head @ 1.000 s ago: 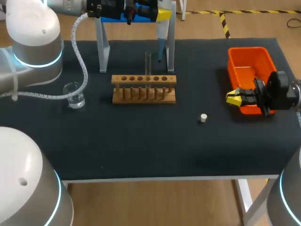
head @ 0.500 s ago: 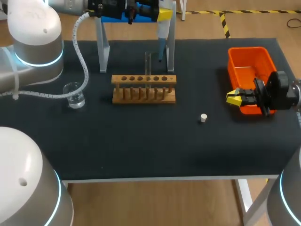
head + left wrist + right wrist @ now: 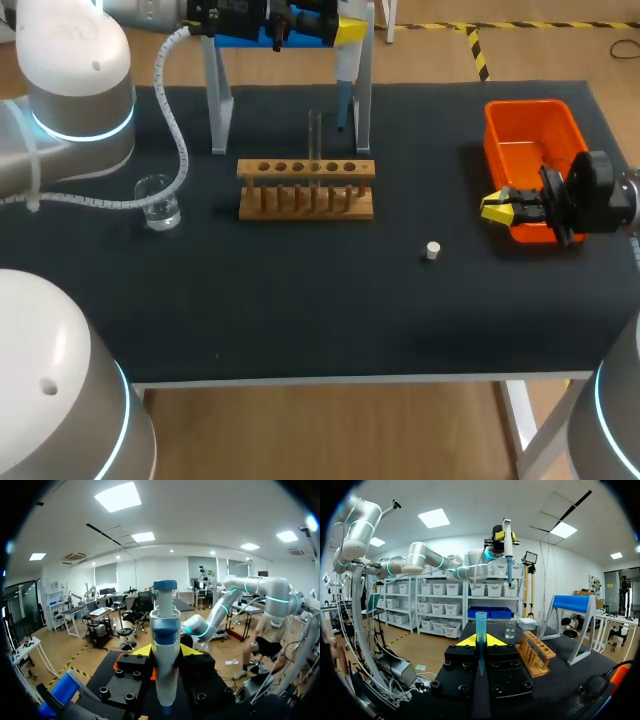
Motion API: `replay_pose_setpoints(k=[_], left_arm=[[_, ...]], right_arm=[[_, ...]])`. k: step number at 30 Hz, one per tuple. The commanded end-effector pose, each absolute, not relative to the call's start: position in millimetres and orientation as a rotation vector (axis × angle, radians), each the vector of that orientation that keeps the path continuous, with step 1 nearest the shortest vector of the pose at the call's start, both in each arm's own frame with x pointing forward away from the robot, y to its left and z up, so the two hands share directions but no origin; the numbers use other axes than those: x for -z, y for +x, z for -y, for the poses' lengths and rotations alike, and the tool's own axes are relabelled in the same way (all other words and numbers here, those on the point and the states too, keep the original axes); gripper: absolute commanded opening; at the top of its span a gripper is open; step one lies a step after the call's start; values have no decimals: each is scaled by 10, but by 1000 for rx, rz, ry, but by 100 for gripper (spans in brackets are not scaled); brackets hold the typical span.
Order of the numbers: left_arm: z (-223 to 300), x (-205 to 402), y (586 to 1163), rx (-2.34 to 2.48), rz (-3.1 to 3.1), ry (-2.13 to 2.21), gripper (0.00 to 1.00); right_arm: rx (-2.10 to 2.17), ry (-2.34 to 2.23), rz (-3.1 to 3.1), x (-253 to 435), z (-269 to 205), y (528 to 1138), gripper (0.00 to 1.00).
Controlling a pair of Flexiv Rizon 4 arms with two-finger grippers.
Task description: Invert the test tube, pick up the pipette, mount the tip to pipette, aspirate from beaker and dispense into the tube, eject the tip, return the pipette, and cap with the stopper.
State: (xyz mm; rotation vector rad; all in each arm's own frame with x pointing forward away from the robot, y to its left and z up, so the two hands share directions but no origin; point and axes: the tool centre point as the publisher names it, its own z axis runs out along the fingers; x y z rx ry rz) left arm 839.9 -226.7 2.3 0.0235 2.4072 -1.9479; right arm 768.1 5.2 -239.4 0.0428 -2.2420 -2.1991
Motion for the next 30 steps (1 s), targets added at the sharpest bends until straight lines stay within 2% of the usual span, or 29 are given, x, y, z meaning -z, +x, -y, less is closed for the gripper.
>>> replay_pose_setpoints(k=[1,19,30], left_arm=[[2263,-33,8408,1945,-2412,25,0],[2263,-33,8408,1945,-2412,25,0],[2263,-33,8408,1945,-2412,25,0]], right_arm=[[2199,44,2242,2395,-41,7675,0],[2199,44,2241,2396,-51,7676,0],[2163,81,2233,2365,-372,7729,0]])
